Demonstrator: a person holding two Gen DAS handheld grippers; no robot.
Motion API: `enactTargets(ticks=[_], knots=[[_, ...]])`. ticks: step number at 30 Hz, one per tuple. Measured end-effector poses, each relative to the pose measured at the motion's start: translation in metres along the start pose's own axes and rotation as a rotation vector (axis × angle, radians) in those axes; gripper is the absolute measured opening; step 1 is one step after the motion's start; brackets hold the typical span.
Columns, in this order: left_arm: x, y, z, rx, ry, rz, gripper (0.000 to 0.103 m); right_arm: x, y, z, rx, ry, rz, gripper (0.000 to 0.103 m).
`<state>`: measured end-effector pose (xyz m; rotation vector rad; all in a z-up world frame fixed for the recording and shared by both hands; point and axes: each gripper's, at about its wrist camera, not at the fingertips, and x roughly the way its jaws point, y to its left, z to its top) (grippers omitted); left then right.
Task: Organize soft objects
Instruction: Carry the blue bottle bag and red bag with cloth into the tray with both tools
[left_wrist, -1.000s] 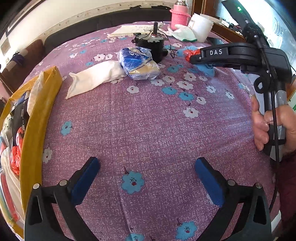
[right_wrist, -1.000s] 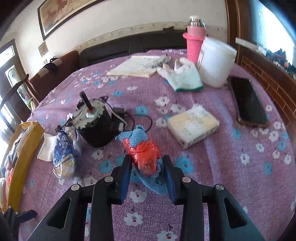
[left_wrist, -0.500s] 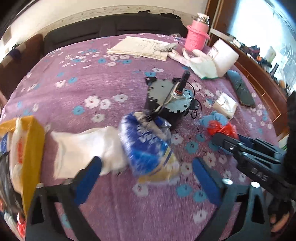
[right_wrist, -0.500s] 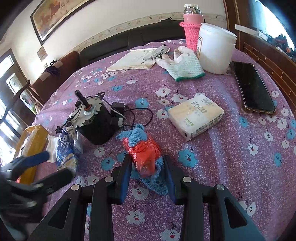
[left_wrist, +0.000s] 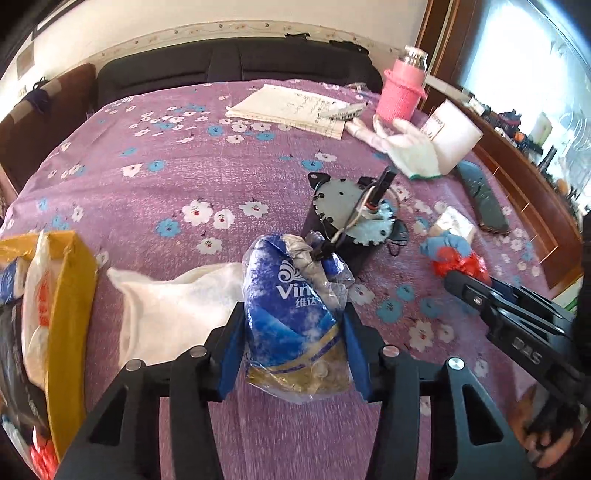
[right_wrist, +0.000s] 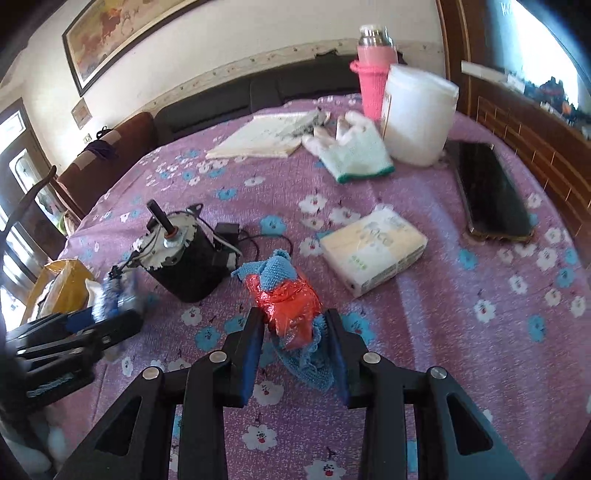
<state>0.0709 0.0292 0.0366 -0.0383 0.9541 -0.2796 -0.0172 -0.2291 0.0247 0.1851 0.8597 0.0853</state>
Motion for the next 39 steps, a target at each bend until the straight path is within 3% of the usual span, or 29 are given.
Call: enactTargets(ticks=[9, 15, 21, 25, 31, 39], knots=[[-0.080, 0.019, -0.045, -0.046, -0.079, -0.061, 0.048, 0.001, 0.005, -0.004, -0.028, -0.008, -0.032, 0.035], [-0.134, 0.066, -0.072, -0.100, -0.156, 0.023, 0.048, 0.002, 0.004, -0.010, -0.022, -0.010, -0.072, 0.035], [-0.179, 0.140, -0.099, -0.244, -0.215, 0.096, 0.048, -0.016, 0.014, -0.017, -0.050, -0.043, -0.128, 0.035], [-0.200, 0.188, -0.113, -0.312, -0.230, 0.146, 0.049, -0.047, 0.038, -0.025, -0.086, -0.070, -0.098, 0.036], [-0.215, 0.233, -0.128, -0.393, -0.250, 0.162, 0.049, -0.074, 0.100, -0.023, -0.217, -0.093, -0.029, 0.036], [-0.204, 0.255, -0.124, -0.397, -0.230, 0.141, 0.049, -0.062, 0.192, -0.030, -0.296, 0.000, 0.147, 0.036]])
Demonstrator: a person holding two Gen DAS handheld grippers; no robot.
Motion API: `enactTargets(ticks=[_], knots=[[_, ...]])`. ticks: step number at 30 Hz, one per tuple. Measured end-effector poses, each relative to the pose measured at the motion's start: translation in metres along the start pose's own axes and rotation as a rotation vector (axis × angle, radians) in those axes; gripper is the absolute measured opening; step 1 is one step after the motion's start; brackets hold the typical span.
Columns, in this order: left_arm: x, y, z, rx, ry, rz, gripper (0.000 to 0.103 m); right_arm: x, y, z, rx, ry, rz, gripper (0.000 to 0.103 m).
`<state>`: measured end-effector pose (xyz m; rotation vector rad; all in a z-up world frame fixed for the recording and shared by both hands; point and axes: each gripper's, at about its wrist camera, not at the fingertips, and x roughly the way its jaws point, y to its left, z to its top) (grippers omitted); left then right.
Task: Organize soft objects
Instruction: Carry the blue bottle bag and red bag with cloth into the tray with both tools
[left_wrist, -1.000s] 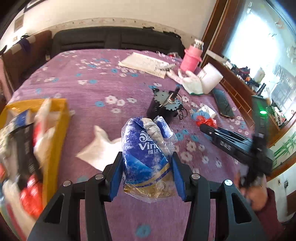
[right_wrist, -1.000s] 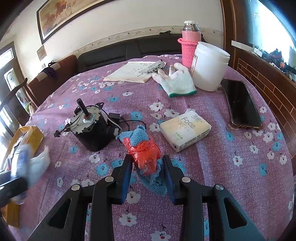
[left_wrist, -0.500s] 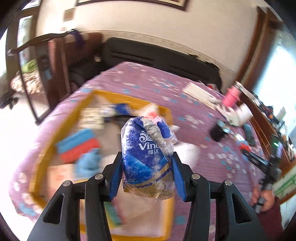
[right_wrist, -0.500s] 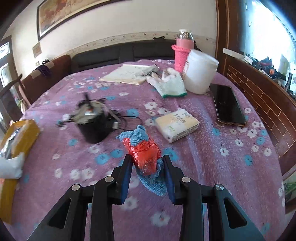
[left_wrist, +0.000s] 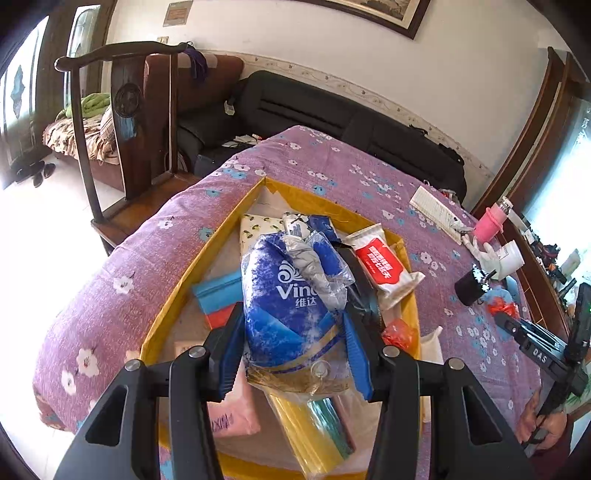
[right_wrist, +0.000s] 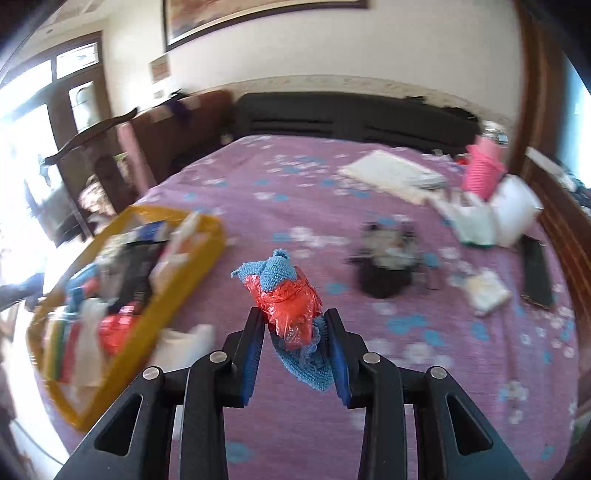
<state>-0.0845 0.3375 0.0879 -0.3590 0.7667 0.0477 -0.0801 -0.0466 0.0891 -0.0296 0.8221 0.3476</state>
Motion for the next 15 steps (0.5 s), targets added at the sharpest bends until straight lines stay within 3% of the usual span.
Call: enactTargets(ticks=[5, 11, 15], knots=[[0.024, 0.005, 0.017, -0.019, 0.050, -0.006, 0.049, 0.022, 0.051, 0.008, -0.034, 0.052, 0.098, 0.037], [0.059, 0.009, 0.037, -0.056, 0.123, -0.026, 0.048, 0.046, 0.101, 0.015, -0.093, 0.091, 0.160, 0.037], [0.076, 0.009, 0.055, -0.060, 0.132, -0.026, 0.048, 0.060, 0.122, 0.020, -0.112, 0.109, 0.188, 0.037]])
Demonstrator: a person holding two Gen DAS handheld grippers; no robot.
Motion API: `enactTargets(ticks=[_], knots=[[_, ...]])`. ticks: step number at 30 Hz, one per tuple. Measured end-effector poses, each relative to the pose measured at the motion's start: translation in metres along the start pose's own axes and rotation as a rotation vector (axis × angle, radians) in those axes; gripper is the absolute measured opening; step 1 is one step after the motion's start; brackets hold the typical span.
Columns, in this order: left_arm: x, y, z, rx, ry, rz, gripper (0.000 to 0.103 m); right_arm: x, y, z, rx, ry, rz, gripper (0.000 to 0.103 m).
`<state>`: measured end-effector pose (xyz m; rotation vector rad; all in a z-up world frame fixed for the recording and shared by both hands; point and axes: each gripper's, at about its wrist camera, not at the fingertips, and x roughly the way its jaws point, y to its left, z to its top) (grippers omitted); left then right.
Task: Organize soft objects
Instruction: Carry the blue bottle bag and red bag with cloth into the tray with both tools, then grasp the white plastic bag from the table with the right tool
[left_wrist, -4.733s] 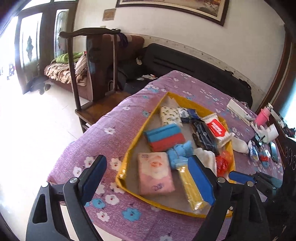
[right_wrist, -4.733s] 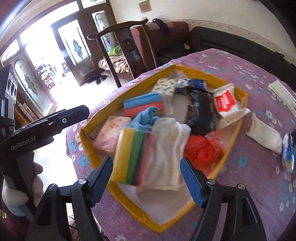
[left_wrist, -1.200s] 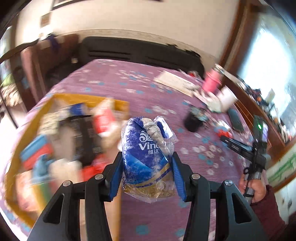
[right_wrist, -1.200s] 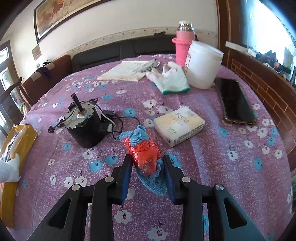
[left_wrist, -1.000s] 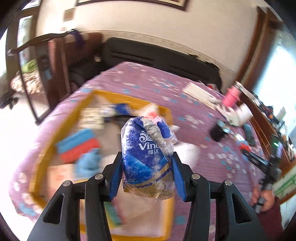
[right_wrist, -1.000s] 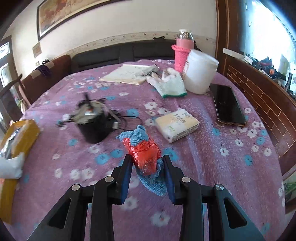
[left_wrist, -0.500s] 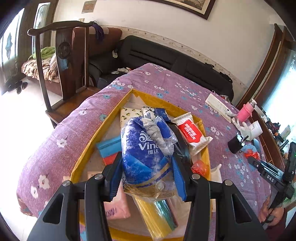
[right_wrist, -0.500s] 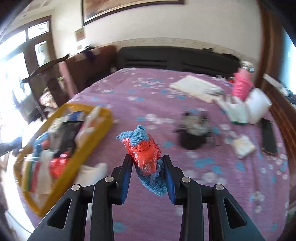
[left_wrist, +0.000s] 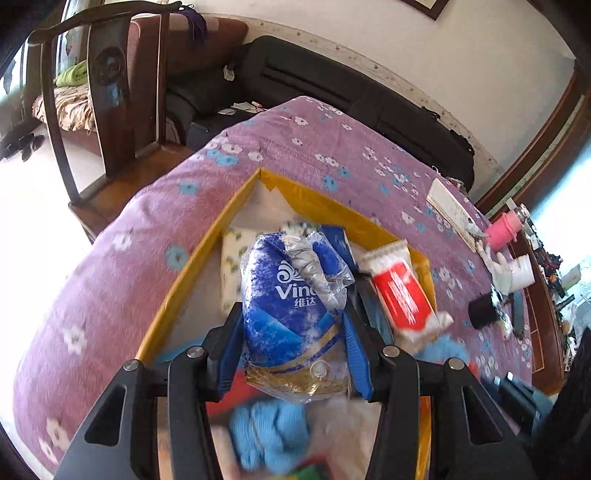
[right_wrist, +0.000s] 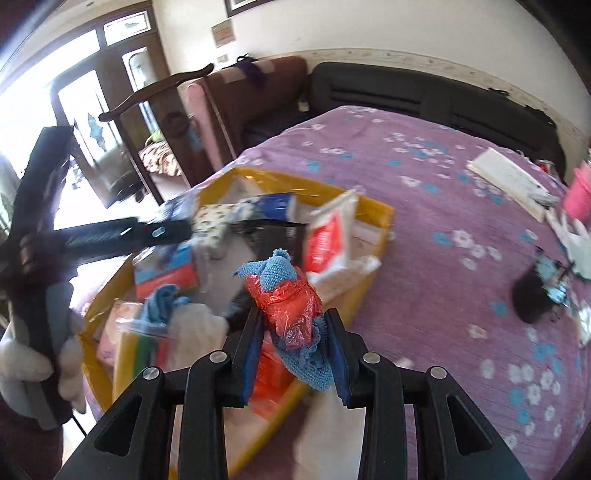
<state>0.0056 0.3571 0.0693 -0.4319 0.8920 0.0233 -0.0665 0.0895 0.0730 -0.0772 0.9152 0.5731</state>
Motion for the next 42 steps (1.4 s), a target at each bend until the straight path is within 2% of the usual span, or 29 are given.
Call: enactTargets(ticks=[3, 7, 10, 12, 13, 14, 17, 21, 24, 28, 32, 37, 38, 39, 40, 41, 42], knots=[[0.011, 0.002, 0.020, -0.011, -0.009, 0.009, 0.051, 0.013, 0.011, 0.008, -0.011, 0.016, 0.021, 0.037], [0.032, 0.008, 0.049, -0.020, -0.017, 0.022, 0.062, 0.032, 0.025, 0.019, -0.020, 0.036, 0.026, 0.037], [0.046, 0.010, 0.059, -0.031, 0.008, 0.022, 0.070, 0.044, 0.035, 0.027, -0.030, 0.045, 0.040, 0.038], [0.044, 0.011, 0.058, -0.051, 0.020, -0.010, 0.073, 0.046, 0.036, 0.030, -0.025, 0.051, 0.047, 0.046], [0.040, 0.011, 0.058, -0.057, 0.014, -0.028, 0.073, 0.042, 0.034, 0.031, -0.013, 0.040, 0.063, 0.054], [0.032, 0.011, 0.055, -0.059, 0.001, -0.041, 0.074, 0.037, 0.031, 0.032, -0.005, 0.026, 0.072, 0.062], [0.006, 0.010, 0.046, -0.050, -0.041, -0.052, 0.078, 0.013, 0.020, 0.030, 0.006, -0.031, 0.064, 0.069], [-0.038, 0.017, 0.024, -0.066, -0.101, -0.081, 0.087, -0.027, -0.022, 0.010, 0.029, -0.096, -0.020, 0.077], [-0.062, 0.020, 0.005, -0.066, -0.137, -0.089, 0.089, -0.042, -0.057, -0.014, 0.060, -0.070, -0.071, 0.077], [-0.080, 0.018, -0.026, -0.051, -0.169, -0.066, 0.090, -0.043, -0.086, -0.046, 0.100, 0.012, -0.071, 0.077], [-0.081, 0.011, -0.048, -0.062, -0.155, -0.074, 0.090, -0.031, -0.080, -0.066, 0.086, 0.057, -0.037, 0.077], [-0.083, -0.001, -0.067, -0.068, -0.148, -0.088, 0.090, -0.002, -0.048, -0.074, 0.018, 0.079, 0.003, 0.077], [-0.084, -0.003, -0.069, -0.068, -0.153, -0.083, 0.090, 0.003, -0.046, -0.075, 0.020, 0.079, 0.005, 0.074], [-0.085, -0.004, -0.072, -0.069, -0.159, -0.075, 0.090, 0.006, -0.044, -0.077, 0.029, 0.081, 0.014, 0.067], [-0.088, -0.004, -0.075, -0.075, -0.169, -0.059, 0.090, 0.005, -0.044, -0.078, 0.033, 0.071, 0.007, 0.047], [-0.090, -0.003, -0.077, -0.082, -0.179, -0.046, 0.090, 0.003, -0.045, -0.079, 0.041, 0.067, 0.015, 0.036], [-0.092, -0.002, -0.080, -0.093, -0.189, -0.034, 0.090, 0.000, -0.048, -0.080, 0.059, 0.065, 0.024, 0.030]])
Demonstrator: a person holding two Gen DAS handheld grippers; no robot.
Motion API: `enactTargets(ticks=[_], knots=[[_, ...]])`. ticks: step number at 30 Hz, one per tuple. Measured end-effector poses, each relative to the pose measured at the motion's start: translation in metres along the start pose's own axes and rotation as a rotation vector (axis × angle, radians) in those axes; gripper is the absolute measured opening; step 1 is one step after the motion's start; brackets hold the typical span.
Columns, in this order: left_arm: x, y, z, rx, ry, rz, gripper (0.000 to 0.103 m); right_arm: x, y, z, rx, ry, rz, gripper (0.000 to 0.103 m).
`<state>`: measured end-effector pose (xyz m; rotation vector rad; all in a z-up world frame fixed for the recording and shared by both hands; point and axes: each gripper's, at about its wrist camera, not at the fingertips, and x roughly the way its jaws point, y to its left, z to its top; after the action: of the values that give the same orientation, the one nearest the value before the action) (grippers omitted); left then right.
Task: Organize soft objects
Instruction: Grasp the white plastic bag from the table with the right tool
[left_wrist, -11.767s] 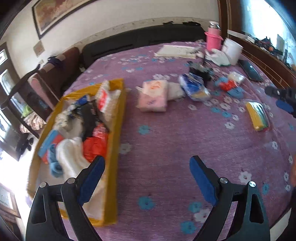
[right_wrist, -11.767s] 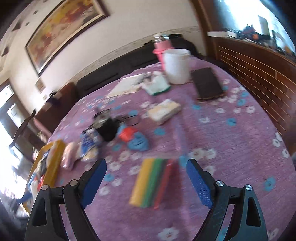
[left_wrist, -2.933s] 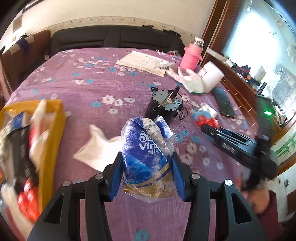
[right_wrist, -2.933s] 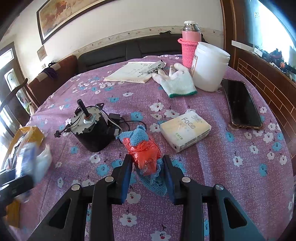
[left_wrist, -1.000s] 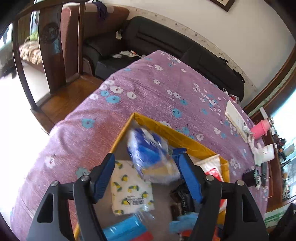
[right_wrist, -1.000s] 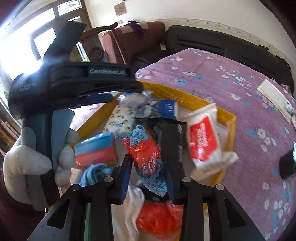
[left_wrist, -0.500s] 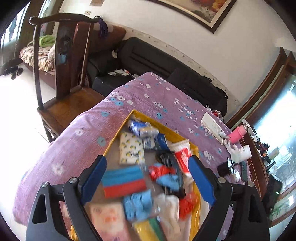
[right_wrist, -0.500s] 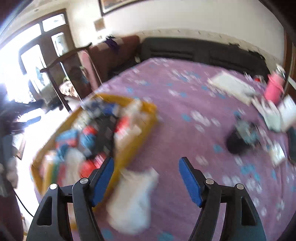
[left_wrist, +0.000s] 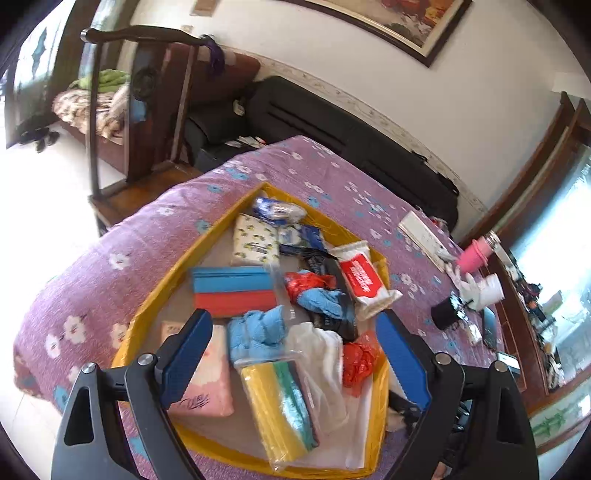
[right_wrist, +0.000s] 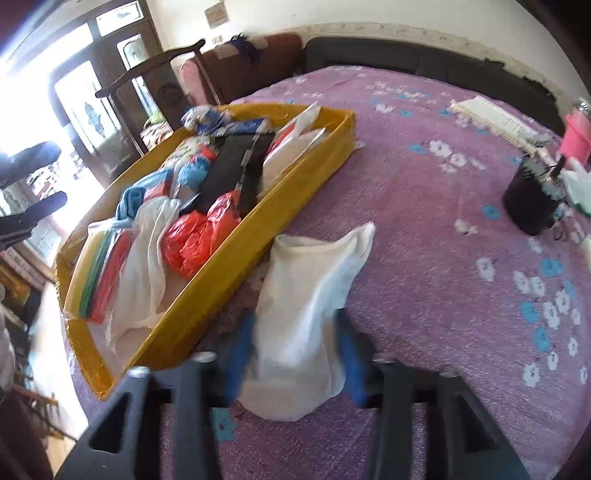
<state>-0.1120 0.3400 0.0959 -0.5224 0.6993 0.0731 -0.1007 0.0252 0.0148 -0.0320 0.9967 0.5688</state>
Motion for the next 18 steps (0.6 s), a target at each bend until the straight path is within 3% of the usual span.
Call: enactTargets(ticks=[2, 4, 8, 14, 16, 18], knots=[[-0.003, 0.005, -0.003, -0.036, -0.026, 0.034, 0.090, -0.007, -0.004, -0.002, 0.016, -0.016, -0.018, 0.022], [-0.006, 0.007, -0.003, -0.055, -0.061, 0.049, 0.090, -0.019, -0.007, -0.001, 0.037, -0.045, -0.051, 0.022], [-0.008, 0.003, -0.006, -0.003, -0.128, 0.143, 0.090, -0.049, -0.002, 0.005, 0.057, -0.116, -0.051, 0.022], [-0.012, 0.014, -0.008, -0.026, -0.122, 0.120, 0.090, -0.070, 0.039, 0.016, -0.032, -0.163, 0.003, 0.022], [-0.015, 0.020, -0.010, -0.036, -0.113, 0.114, 0.090, -0.065, 0.043, 0.018, -0.060, -0.164, -0.039, 0.022], [-0.019, 0.024, -0.011, -0.039, -0.112, 0.114, 0.090, -0.054, 0.042, 0.013, -0.085, -0.136, -0.124, 0.029]])
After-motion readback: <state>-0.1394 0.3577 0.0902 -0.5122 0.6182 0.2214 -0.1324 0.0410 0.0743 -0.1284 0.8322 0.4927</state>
